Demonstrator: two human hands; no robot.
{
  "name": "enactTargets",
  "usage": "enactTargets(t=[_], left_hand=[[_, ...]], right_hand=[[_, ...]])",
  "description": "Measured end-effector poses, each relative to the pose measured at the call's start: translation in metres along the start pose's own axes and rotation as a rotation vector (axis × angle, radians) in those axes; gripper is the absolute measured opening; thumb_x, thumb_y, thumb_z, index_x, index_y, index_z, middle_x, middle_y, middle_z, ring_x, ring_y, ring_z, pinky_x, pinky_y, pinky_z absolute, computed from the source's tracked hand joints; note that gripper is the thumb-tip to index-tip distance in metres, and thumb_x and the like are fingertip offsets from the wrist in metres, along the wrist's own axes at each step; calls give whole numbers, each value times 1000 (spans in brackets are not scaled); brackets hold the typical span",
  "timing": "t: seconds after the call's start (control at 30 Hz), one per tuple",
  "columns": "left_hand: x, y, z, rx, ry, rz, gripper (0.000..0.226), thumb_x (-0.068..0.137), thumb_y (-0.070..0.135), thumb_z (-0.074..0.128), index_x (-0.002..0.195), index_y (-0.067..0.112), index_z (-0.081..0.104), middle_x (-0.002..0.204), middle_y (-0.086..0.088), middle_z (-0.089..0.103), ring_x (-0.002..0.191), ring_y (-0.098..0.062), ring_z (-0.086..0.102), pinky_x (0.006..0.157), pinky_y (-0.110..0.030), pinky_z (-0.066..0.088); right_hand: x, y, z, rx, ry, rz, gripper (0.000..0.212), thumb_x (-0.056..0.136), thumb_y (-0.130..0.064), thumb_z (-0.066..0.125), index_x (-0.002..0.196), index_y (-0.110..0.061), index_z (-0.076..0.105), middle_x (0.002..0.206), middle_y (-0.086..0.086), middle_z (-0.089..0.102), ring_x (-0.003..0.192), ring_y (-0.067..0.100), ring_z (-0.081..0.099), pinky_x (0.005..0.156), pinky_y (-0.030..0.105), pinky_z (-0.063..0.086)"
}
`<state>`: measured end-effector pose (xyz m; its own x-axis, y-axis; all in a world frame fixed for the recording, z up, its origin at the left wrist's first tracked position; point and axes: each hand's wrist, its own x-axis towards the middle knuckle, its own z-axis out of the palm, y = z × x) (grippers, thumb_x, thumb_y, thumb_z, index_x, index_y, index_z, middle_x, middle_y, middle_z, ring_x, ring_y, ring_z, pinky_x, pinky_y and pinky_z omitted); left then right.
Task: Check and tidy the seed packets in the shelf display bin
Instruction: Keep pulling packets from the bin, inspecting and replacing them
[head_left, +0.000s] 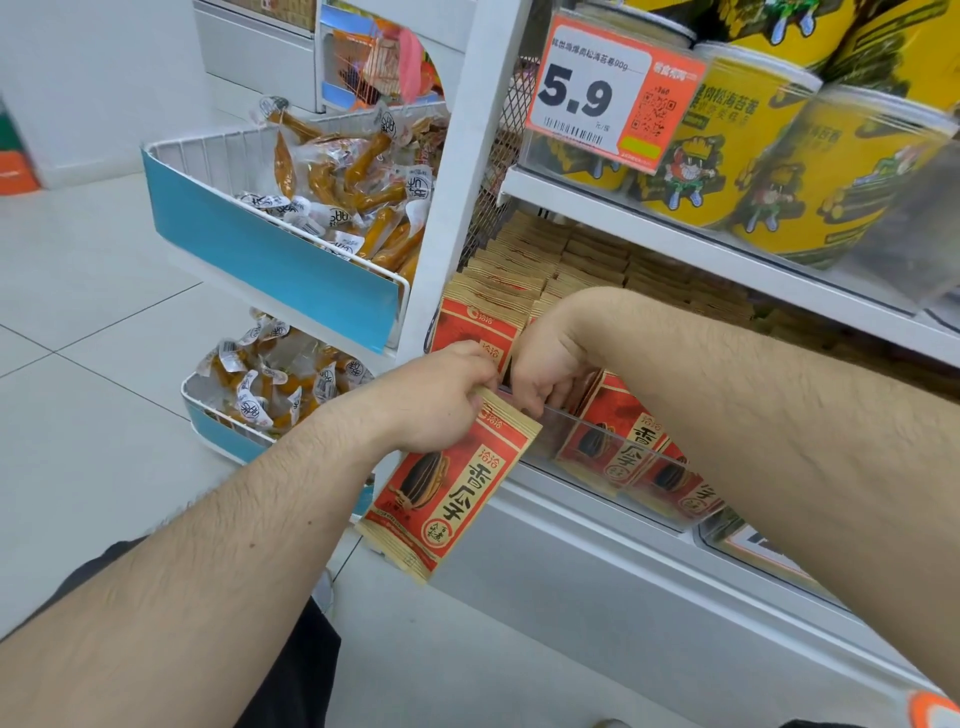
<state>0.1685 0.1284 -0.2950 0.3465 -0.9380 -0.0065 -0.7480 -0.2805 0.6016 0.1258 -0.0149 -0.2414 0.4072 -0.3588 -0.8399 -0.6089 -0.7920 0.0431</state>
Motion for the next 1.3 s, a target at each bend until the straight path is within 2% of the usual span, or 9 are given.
enactTargets(t=[0.13,0.23,0.4,0.5,0.63,0.77,0.9,1.03,1.3], left_hand=[[-4,1,-2,-68,22,-66,25,101,16,45,80,30,49,98,12,52,96,-12,54,72,-24,41],[-8,2,-2,-131,-3,-92,23,101,18,46,82,29,53,96,11,58,93,-9,57,68,-20,44],[-8,14,3,-236,-2,-80,24,100,19,52,80,31,56,95,14,59,91,-5,57,68,-20,44],[-8,23,9,-298,29,-65,23,99,17,53,80,29,58,94,10,62,91,-10,59,72,-25,49],[-8,34,19,-424,84,-70,21,98,15,53,82,26,61,90,5,66,89,-13,64,82,-39,56],[-8,42,26,-608,139,-24,25,96,12,56,77,26,63,84,1,66,89,-26,67,85,-50,56],[-8,51,31,-792,219,-5,9,86,18,69,78,16,65,75,0,69,74,-18,69,69,-35,61],[-10,54,29,-1009,255,-37,17,68,25,68,76,11,67,68,-1,71,63,-13,69,55,-21,54],[-12,55,32,-1073,225,-54,12,66,26,68,65,15,73,67,-6,71,57,-16,67,49,-24,53]], right_hand=[[-41,4,-3,-79,301,-107,29,96,-8,52,124,-7,61,95,-1,71,89,8,69,91,33,56],[-72,19,3,-47,557,-247,26,91,-10,58,111,-18,72,95,-7,75,85,3,71,87,32,57],[-83,43,54,427,1135,-412,22,80,-12,58,82,-28,73,75,-7,73,57,2,63,66,28,57],[-67,49,88,599,1297,-409,16,80,-15,65,80,-29,73,70,-12,69,56,0,55,61,24,50],[-46,57,118,788,1284,-376,15,78,-21,70,88,-32,69,77,-15,68,54,1,54,61,24,46],[-43,63,127,973,1080,-394,11,77,-26,80,80,-22,70,73,-5,72,64,11,69,61,38,59],[-47,68,136,1213,982,-577,8,85,-14,72,77,-15,69,68,-2,72,60,12,70,53,26,54],[-49,77,140,1319,976,-625,25,97,-17,56,75,-12,68,46,0,54,36,11,44,39,21,35],[-52,81,140,1453,906,-665,33,98,-16,52,69,-9,65,44,6,51,31,15,37,37,18,26]])
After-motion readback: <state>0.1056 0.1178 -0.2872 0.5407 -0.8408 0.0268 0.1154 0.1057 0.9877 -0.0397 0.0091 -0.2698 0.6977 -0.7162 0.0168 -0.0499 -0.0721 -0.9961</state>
